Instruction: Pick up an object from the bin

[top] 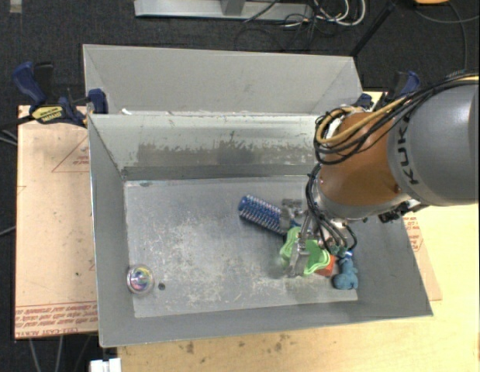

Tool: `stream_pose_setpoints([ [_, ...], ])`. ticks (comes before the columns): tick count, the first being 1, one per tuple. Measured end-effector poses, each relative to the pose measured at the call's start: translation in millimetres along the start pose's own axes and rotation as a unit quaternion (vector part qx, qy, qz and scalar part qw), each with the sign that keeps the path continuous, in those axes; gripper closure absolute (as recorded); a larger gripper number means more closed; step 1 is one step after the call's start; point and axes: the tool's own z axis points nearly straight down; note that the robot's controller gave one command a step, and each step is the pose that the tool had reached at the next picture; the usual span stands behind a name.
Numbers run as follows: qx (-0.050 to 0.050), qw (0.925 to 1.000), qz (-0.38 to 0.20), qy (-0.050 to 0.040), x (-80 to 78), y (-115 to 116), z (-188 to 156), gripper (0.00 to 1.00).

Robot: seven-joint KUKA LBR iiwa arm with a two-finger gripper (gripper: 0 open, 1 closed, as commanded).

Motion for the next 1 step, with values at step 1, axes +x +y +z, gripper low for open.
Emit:
stream_pose_setpoints([
  [1, -0.001, 1.0000, -0.003, -0.0010, -0.4, 3.3, -1.9, 1.00],
])
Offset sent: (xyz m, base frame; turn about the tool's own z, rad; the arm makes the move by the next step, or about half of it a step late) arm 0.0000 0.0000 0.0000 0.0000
